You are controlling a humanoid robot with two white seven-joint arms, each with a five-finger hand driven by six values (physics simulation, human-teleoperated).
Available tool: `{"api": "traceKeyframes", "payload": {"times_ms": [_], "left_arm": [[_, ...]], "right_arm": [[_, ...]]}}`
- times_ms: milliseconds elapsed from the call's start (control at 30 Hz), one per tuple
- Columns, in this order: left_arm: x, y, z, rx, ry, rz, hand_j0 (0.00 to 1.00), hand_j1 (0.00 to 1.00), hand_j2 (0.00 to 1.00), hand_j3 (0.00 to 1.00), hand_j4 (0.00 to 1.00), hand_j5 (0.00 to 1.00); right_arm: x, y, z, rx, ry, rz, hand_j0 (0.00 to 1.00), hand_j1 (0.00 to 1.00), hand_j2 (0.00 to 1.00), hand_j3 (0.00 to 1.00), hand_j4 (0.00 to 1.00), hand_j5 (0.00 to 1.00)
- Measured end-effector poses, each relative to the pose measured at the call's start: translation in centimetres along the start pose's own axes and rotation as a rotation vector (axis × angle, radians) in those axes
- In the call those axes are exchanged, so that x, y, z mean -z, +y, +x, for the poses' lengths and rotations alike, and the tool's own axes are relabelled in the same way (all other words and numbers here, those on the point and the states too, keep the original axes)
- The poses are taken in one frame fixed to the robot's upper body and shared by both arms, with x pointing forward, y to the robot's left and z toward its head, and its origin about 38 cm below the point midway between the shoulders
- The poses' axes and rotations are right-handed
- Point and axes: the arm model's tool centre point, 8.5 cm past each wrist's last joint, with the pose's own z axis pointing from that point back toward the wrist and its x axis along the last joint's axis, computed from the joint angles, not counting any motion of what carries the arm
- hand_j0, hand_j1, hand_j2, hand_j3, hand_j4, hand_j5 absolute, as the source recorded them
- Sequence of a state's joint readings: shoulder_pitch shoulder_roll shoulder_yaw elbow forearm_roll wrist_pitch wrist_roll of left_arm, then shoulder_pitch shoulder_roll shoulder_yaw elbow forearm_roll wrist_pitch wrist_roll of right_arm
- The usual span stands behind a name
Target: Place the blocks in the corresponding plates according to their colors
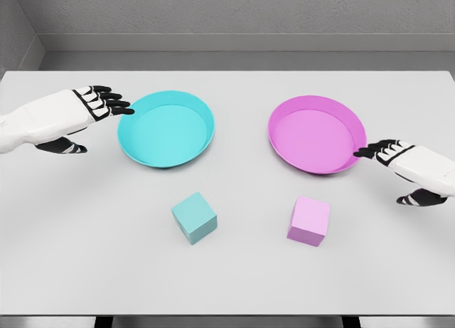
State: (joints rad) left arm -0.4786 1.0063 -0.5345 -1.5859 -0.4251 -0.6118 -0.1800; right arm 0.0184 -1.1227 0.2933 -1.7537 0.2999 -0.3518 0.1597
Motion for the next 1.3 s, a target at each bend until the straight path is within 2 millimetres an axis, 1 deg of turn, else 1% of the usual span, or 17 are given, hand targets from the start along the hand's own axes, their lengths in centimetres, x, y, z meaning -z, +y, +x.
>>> {"api": "traceKeyframes", "payload": {"times_ms": [167, 233, 267, 300, 400, 500, 567, 600, 633, 767, 833, 900, 933, 1133, 1233, 1300], "left_arm": [[0.0, -0.2, 0.1, -0.002, -0.003, -0.006, 1.00, 1.00, 1.00, 1.00, 1.00, 1.00], [0.2, -0.4, 0.9, 0.003, -0.028, -0.021, 1.00, 1.00, 1.00, 1.00, 1.00, 1.00], [0.4, -0.6, 1.4, 0.003, -0.043, -0.026, 1.00, 1.00, 1.00, 1.00, 1.00, 1.00], [0.5, -1.7, 2.3, -0.016, -0.064, -0.042, 1.00, 1.00, 1.00, 1.00, 1.00, 1.00], [1.7, -2.1, 4.4, -0.015, -0.127, -0.051, 1.00, 1.00, 1.00, 1.00, 1.00, 1.00], [3.5, -2.7, 6.5, -0.021, -0.191, -0.055, 1.00, 1.00, 1.00, 1.00, 1.00, 1.00], [5.1, -3.3, 8.2, -0.017, -0.240, -0.054, 1.00, 1.00, 1.00, 1.00, 1.00, 1.00], [5.8, -3.6, 9.0, -0.011, -0.261, -0.057, 1.00, 1.00, 1.00, 1.00, 1.00, 1.00], [6.4, -3.8, 9.5, -0.005, -0.277, -0.064, 1.00, 1.00, 1.00, 1.00, 1.00, 1.00], [7.4, -4.4, 10.6, 0.047, -0.299, -0.096, 1.00, 1.00, 1.00, 1.00, 1.00, 1.00], [7.7, -4.7, 11.0, 0.062, -0.306, -0.108, 1.00, 1.00, 1.00, 1.00, 1.00, 1.00], [8.1, -4.9, 11.4, 0.067, -0.316, -0.115, 1.00, 1.00, 1.00, 1.00, 1.00, 1.00], [8.3, -5.0, 11.6, 0.068, -0.321, -0.118, 1.00, 1.00, 1.00, 1.00, 1.00, 1.00], [9.2, -5.8, 12.7, 0.083, -0.345, -0.135, 1.00, 1.00, 1.00, 1.00, 1.00, 1.00], [9.4, -6.3, 13.2, 0.084, -0.356, -0.149, 1.00, 1.00, 1.00, 1.00, 1.00, 1.00], [9.6, -6.4, 13.4, 0.084, -0.362, -0.157, 1.00, 1.00, 1.00, 1.00, 1.00, 1.00]], "right_arm": [[0.0, -0.1, 0.0, -0.001, -0.001, -0.001, 1.00, 1.00, 1.00, 1.00, 1.00, 1.00], [0.2, -0.7, 0.0, -0.017, -0.012, 0.008, 1.00, 1.00, 1.00, 1.00, 1.00, 1.00], [0.3, -1.4, 0.1, -0.030, -0.019, 0.006, 1.00, 1.00, 1.00, 1.00, 1.00, 1.00], [0.5, -1.9, 0.1, -0.043, -0.024, 0.011, 1.00, 1.00, 1.00, 1.00, 1.00, 1.00], [0.9, -2.5, 0.2, -0.059, -0.040, 0.053, 1.00, 1.00, 1.00, 1.00, 1.00, 1.00], [1.4, -3.2, 0.8, -0.091, -0.089, 0.088, 1.00, 1.00, 1.00, 1.00, 1.00, 1.00], [1.8, -3.6, 1.3, -0.111, -0.127, 0.104, 1.00, 1.00, 1.00, 1.00, 1.00, 1.00], [2.2, -4.2, 1.6, -0.126, -0.145, 0.101, 1.00, 1.00, 1.00, 1.00, 1.00, 1.00], [2.7, -4.3, 2.1, -0.134, -0.166, 0.111, 1.00, 1.00, 1.00, 1.00, 1.00, 1.00], [4.1, -2.1, 3.9, -0.134, -0.270, 0.185, 1.00, 1.00, 1.00, 1.00, 1.00, 1.00], [4.4, -1.5, 4.5, -0.139, -0.312, 0.202, 1.00, 1.00, 1.00, 1.00, 1.00, 1.00], [5.0, -3.0, 5.0, -0.180, -0.341, 0.177, 1.00, 1.00, 1.00, 1.00, 1.00, 1.00], [5.4, -3.3, 5.3, -0.189, -0.356, 0.174, 1.00, 1.00, 1.00, 1.00, 1.00, 1.00], [6.2, -2.0, 6.4, -0.187, -0.404, 0.219, 1.00, 1.00, 1.00, 1.00, 1.00, 1.00], [6.7, -2.5, 6.8, -0.204, -0.419, 0.220, 1.00, 1.00, 1.00, 1.00, 1.00, 1.00], [7.2, -2.1, 7.3, -0.204, -0.438, 0.236, 1.00, 1.00, 1.00, 1.00, 1.00, 1.00]]}}
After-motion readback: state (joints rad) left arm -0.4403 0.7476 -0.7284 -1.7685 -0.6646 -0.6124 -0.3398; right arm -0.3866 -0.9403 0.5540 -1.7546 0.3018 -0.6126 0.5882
